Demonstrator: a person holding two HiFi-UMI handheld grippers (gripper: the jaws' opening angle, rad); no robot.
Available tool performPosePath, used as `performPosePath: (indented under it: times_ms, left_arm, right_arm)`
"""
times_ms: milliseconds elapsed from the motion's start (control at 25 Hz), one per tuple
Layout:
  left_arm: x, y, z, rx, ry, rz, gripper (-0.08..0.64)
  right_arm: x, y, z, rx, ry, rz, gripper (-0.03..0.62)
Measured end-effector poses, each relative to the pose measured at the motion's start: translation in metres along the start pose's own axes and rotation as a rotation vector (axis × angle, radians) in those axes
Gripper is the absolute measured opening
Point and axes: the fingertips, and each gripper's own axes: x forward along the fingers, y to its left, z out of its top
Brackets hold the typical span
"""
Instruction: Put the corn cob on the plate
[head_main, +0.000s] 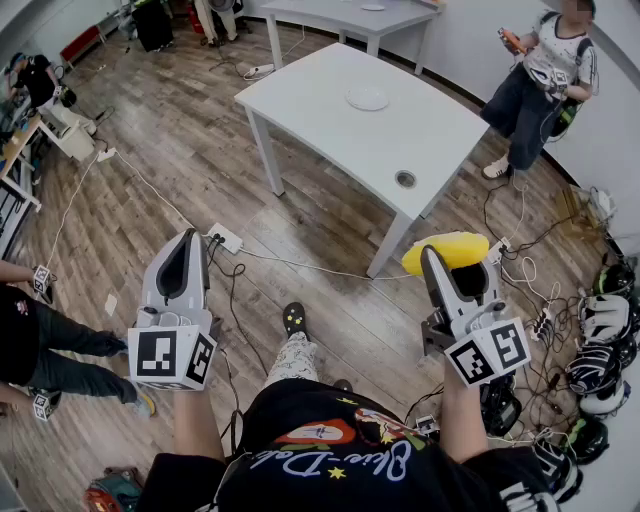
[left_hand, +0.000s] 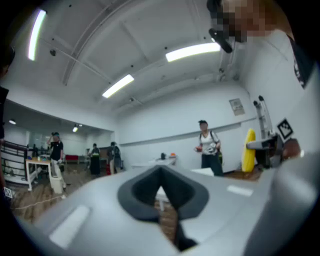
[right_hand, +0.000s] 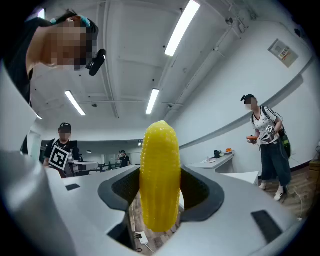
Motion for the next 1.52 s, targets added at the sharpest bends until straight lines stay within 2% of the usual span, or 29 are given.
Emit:
performPosePath:
  times_ms: [120, 240, 440, 560, 720, 1000, 1280, 1520]
  left_arm:
    - [0.051, 0.024, -0.009, 0.02, -0.01, -0.008, -0.009]
    - [0.112, 0.047, -0.016, 0.009, -0.033, -0.048, -0.009]
    - [0.222, 0.077, -0.026, 0.128, -0.036, -0.15, -0.009]
    - [0.275, 0.098, -0.028, 0.107, -0.051, -0.221, -0.009]
    - [0.326, 0.127, -0.042, 0.058, -0.031, -0.253, -0.009]
    - [0.396, 0.154, -0.058, 0.028, -0.008, -0.24, -0.009]
    - [0.467, 0.192, -0.054, 0.067, -0.005, -0.148, -0.009]
    - [0.509, 0.21, -0.069, 0.03, 0.045, -0.083, -0.009]
  right_arm:
    - [0.053, -0.014, -0.005, -0.012, 0.003, 0.001, 0.249]
    - [0.112, -0.03, -0.013, -0.028, 0.014, -0.014, 0.249]
    - [0.215, -0.067, -0.029, -0.039, 0.058, -0.084, 0.25]
    - [0.274, -0.086, -0.047, -0.036, 0.101, -0.114, 0.249]
    - [0.34, -0.115, -0.076, -0.044, 0.18, -0.144, 0.249]
    - [0.434, -0.2, -0.133, -0.047, 0.382, -0.167, 0.249]
    - [0.514, -0.282, -0.195, -0.026, 0.615, -0.164, 0.249]
    - [0.558, -0.321, -0.23, 0.021, 0.769, -0.123, 0.249]
